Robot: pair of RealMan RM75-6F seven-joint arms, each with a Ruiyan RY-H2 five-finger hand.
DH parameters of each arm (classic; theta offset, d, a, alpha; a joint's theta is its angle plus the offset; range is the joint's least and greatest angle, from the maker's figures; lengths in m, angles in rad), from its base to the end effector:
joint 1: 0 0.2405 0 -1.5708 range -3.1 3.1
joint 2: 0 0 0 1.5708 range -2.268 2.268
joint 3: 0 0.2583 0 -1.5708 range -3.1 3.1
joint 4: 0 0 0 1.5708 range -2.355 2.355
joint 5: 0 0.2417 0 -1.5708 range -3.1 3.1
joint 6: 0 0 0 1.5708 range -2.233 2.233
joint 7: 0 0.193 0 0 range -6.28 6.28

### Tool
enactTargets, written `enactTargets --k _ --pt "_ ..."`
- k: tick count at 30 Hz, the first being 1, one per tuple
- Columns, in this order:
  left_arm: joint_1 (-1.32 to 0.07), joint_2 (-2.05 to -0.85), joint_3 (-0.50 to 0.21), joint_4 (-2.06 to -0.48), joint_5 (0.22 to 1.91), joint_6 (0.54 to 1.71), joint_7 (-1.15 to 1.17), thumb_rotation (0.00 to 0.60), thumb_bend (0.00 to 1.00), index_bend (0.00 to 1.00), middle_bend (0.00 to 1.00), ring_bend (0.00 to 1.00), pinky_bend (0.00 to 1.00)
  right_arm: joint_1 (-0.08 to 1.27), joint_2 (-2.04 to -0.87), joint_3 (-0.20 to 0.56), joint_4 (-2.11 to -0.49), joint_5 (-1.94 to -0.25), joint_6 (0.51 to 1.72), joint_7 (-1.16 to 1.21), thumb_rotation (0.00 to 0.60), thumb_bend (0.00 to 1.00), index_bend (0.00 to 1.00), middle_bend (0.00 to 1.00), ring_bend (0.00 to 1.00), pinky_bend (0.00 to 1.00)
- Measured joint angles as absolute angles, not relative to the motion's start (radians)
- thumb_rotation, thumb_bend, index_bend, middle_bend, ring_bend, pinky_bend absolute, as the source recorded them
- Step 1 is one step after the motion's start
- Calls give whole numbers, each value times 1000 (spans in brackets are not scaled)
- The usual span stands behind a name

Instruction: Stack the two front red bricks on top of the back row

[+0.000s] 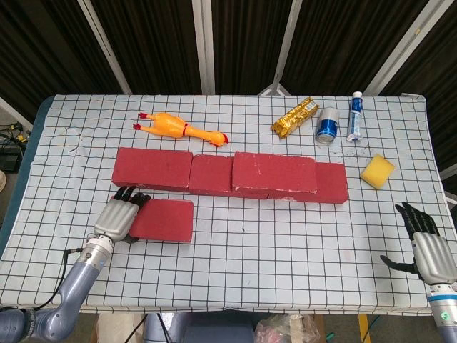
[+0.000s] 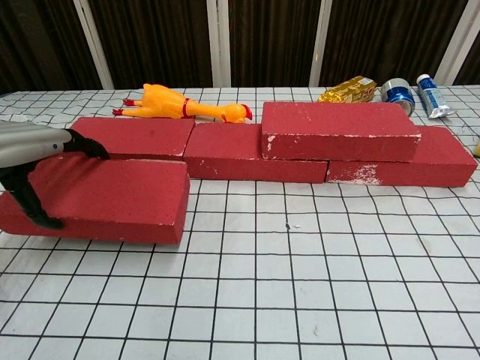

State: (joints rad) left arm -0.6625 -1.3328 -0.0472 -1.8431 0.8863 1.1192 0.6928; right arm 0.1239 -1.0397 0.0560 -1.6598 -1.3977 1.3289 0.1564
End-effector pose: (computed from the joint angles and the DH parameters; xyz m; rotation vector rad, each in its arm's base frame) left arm -0.1817 0.3328 -0.0216 -1.8452 -0.9175 -0.6032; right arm -0.3420 -0.2446 0.1342 1.3361 -1.1305 0.8910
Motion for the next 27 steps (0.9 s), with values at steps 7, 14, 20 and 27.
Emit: enactTargets --k 7,14,20,27 --pt "-696 -1241 -104 -1858 915 1066 614 600 86 290 321 16 53 151 -1029 93 -1672 -1363 1311 115 600 162 0 0 0 0" --pt "-772 -1136 -167 -1909 808 1010 646 600 85 298 316 16 50 246 -976 185 -1739 -1264 1230 35 600 162 0 0 0 0" --pt "-874 -1098 -207 -1880 666 917 658 600 86 305 318 16 48 349 -944 242 -1769 -1114 1105 -70 600 162 0 0 0 0" --pt "-934 -1137 -219 -1749 622 875 629 600 86 321 324 16 47 459 -942 281 -1777 -945 1015 -183 600 162 0 0 0 0"
